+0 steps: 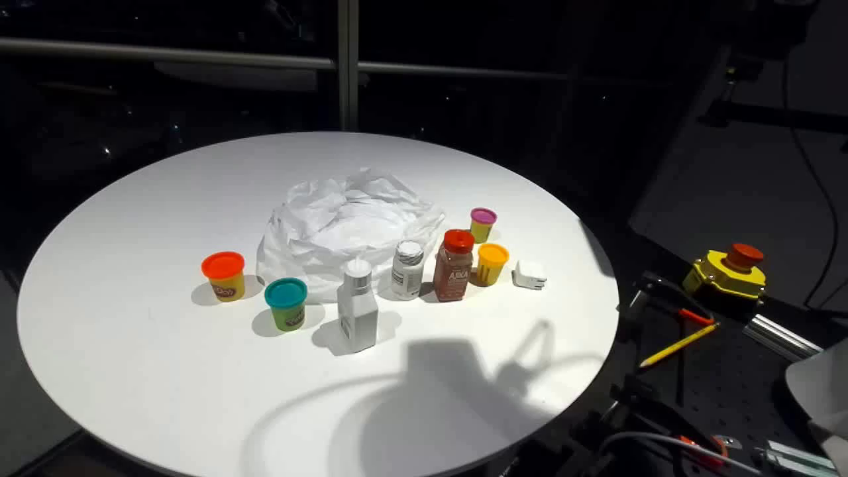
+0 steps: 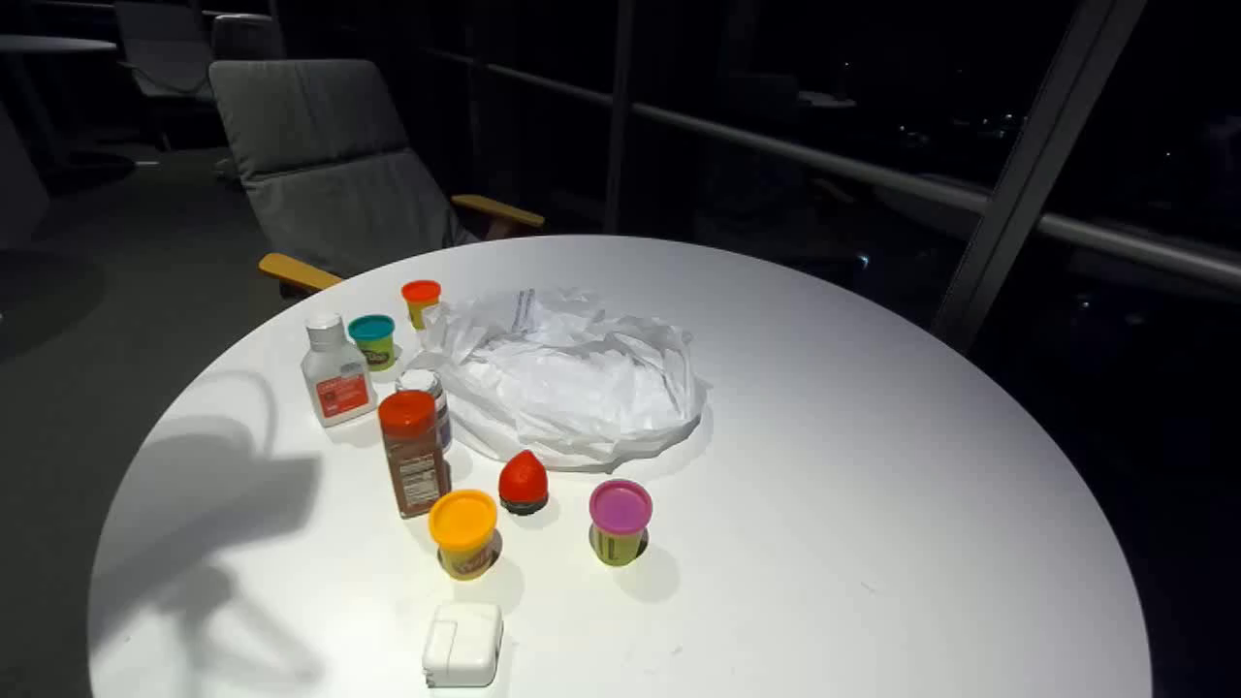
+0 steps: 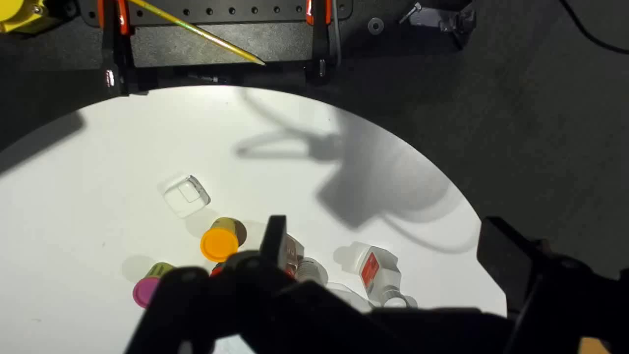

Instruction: Put the bottles on the table in the plastic bag

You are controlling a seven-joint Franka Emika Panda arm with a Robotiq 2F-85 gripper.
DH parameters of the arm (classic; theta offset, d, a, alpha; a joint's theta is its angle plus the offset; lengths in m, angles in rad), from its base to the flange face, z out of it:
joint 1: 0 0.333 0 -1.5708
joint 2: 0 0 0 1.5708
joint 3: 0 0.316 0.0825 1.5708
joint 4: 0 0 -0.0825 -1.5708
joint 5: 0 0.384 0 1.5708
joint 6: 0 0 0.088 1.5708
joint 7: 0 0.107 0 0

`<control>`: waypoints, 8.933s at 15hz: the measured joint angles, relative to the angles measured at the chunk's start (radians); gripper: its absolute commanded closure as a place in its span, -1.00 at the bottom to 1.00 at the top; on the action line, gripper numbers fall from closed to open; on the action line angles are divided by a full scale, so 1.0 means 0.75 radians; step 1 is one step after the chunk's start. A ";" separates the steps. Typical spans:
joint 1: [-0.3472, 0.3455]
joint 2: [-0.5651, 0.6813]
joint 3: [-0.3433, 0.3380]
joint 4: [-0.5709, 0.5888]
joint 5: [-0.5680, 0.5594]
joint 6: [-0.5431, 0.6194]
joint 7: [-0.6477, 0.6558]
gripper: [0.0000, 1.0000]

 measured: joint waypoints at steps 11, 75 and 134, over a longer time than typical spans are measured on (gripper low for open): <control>-0.048 0.114 -0.014 0.010 -0.008 0.125 -0.013 -1.00; 0.001 1.781 -0.346 0.877 -0.231 0.974 0.422 0.43; -0.055 1.517 -0.256 0.283 -0.283 1.361 -0.102 0.51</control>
